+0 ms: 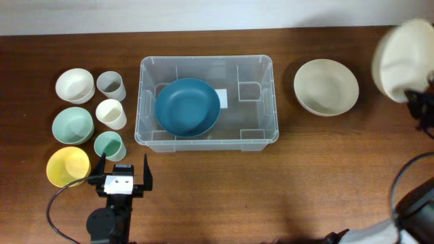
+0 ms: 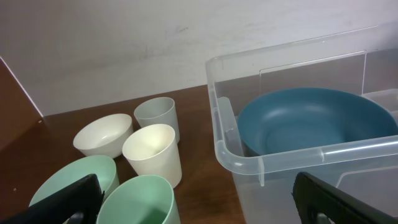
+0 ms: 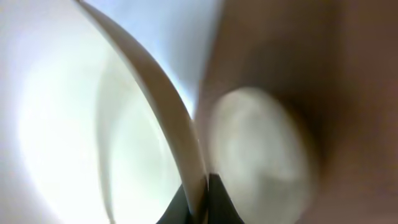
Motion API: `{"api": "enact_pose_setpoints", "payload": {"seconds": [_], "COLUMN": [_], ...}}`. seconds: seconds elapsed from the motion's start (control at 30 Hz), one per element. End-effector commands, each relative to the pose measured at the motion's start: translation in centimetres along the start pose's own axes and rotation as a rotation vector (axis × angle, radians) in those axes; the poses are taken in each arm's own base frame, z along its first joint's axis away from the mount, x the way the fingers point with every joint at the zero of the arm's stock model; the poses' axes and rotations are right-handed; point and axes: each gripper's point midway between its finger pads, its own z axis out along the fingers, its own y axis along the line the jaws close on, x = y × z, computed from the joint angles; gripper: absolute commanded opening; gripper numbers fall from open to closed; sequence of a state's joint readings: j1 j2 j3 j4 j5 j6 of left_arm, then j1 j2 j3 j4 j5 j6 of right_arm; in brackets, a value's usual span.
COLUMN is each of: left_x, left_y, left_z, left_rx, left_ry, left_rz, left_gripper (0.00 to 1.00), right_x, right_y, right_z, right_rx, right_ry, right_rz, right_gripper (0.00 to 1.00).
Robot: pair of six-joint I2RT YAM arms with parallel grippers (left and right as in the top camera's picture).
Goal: Pack container
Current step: 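Carry the cream bowl left and lower it onto the teal bowl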
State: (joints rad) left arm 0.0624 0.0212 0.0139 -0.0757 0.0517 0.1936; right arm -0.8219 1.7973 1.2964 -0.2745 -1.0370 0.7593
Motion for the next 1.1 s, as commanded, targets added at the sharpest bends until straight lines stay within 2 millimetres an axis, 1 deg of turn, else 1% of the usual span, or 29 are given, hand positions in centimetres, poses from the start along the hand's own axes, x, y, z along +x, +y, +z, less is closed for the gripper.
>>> {"api": "enact_pose_setpoints", "payload": {"seconds": [0.0,0.07,0.1,0.13,0.2,0.23,0.3,0.33,0.37,0.4,0.5,0.6,0.63,0.67,0.8,0.93,1.07], "left_x": [0.1,0.1,0.2,0.2,0.2,0.2,0.2,0.1,0.1,0.2,0.2,0.1,0.1,0.2,0.1,0.1,0.2], "left_y": [0.1,0.1,0.1,0.1,0.1,0.1,0.1,0.1,0.1,0.1,0.1,0.1,0.1,0.1,0.1,0.1,0.1], "left_z": [0.0,0.0,0.0,0.0,0.0,0.0,0.0,0.0,0.0,0.0,0.0,0.0,0.0,0.0,0.0,0.0,0.0], "left_rx": [-0.008,-0.008,-0.008,-0.008,-0.008,-0.008,-0.008,-0.008,-0.008,-0.008,-0.008,-0.008,-0.008,-0.008,-0.008,-0.008,-0.008], "left_ry": [0.001,0.0,0.001,0.001,0.001,0.001,0.001,0.001,0.0,0.001,0.001,0.001,0.0,0.001,0.001,0.001,0.001], "left_rz": [-0.009,-0.009,-0.009,-0.009,-0.009,-0.009,-0.009,-0.009,-0.009,-0.009,-0.009,-0.009,-0.009,-0.009,-0.009,-0.009,-0.009], "left_gripper": [1.0,1.0,1.0,1.0,1.0,1.0,1.0,1.0,1.0,1.0,1.0,1.0,1.0,1.0,1.0,1.0,1.0], "right_x": [6.8,10.5,13.5,15.4,19.9,22.1,25.6,27.4,28.7,30.8,34.2,37.0,38.3,38.9,40.2,40.4,40.9], "right_y": [10.3,13.3,14.9,15.7,16.8,17.0,16.9,16.3,15.8,15.0,14.1,13.6,13.4,13.1,12.0,11.3,9.9], "right_z": [0.4,1.7,2.7,3.4,5.1,5.9,7.2,7.9,8.4,9.2,10.1,10.7,10.9,11.3,12.8,15.1,17.1], "right_rx": [-0.15,-0.171,-0.171,-0.166,-0.148,-0.137,-0.108,-0.064,-0.025,0.031,0.104,0.13,0.136,0.151,0.188,0.182,0.2], "right_ry": [0.117,0.164,0.197,0.219,0.272,0.304,0.352,0.367,0.373,0.376,0.375,0.387,0.395,0.39,0.377,0.364,0.375], "right_rz": [-0.258,-0.344,-0.388,-0.41,-0.466,-0.491,-0.528,-0.539,-0.557,-0.602,-0.673,-0.718,-0.738,-0.747,-0.759,-0.715,-0.657], "right_gripper": [0.04,0.04,0.04,0.04,0.04,0.04,0.04,0.04,0.04,0.04,0.04,0.04,0.04,0.04,0.04,0.04,0.04]}}
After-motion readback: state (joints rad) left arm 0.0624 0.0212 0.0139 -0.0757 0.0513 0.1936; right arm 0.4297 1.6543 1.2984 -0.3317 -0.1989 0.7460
